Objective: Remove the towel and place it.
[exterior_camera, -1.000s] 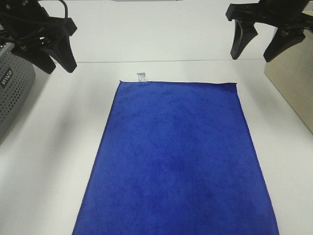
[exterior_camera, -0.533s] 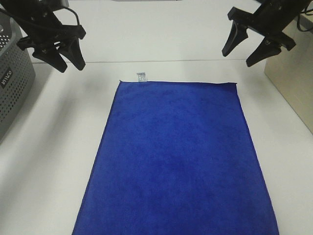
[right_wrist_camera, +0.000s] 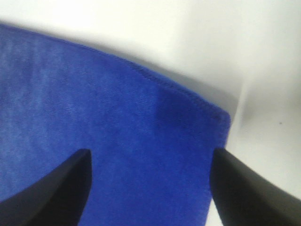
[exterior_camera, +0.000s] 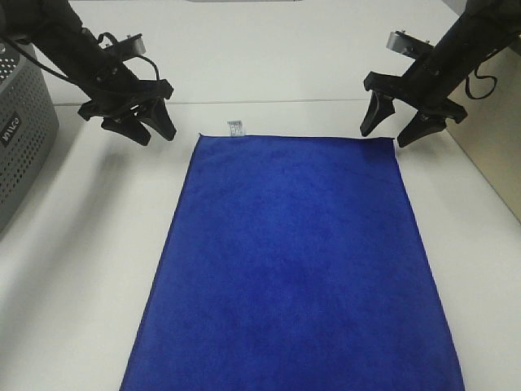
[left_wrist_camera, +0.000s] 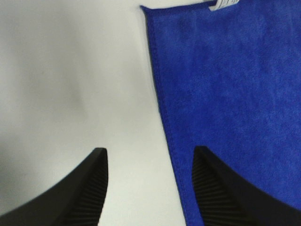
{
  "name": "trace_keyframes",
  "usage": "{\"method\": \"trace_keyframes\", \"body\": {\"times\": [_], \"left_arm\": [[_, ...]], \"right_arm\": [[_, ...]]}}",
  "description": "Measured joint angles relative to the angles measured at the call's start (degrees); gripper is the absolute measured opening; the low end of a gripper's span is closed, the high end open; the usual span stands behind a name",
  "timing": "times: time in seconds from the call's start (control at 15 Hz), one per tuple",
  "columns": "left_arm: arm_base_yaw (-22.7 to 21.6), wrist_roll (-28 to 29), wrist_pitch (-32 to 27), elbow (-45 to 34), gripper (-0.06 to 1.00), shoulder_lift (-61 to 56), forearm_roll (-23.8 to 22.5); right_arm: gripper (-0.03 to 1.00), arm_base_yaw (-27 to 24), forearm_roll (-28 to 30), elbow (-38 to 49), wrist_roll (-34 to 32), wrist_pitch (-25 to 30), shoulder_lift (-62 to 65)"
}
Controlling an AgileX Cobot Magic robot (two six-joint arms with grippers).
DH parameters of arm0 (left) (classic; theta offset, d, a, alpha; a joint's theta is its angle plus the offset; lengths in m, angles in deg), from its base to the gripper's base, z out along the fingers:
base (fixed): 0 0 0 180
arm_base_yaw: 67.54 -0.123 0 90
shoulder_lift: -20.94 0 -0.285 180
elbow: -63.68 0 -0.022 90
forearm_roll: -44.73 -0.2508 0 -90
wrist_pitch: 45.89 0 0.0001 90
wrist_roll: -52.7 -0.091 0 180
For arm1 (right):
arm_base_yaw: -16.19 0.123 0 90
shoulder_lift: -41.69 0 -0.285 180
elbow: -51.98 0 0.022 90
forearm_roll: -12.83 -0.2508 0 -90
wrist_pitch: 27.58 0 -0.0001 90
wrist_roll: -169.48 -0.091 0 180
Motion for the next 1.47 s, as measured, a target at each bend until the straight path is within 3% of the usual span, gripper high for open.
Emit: {"method": "trace_keyframes", "body": {"times": [0.13,0.6,0.87,1.47], "left_arm": [[0.00,-1.38,2.35,0.23,0.52,1.15,2.29],[0.00,-2.92,7.51,0.74,0.52,5.61,4.07],[0.06,-6.30,11.06,0.92,0.52,6.88,8.71],[2.12,-7.45,12.89,2.23,0.52,8.54,10.94]], "right_arm": [[0.70,0.00,2.46,0.00,0.00,-2.12,-0.11],[0.70,0.00,4.35,-0.11,0.23,-4.98,-3.90],[0.70,0.00,4.35,-0.11,1.09,-7.62,-4.01],[0.68,0.00,4.35,-0.11,2.58,-7.91,-4.47]]}}
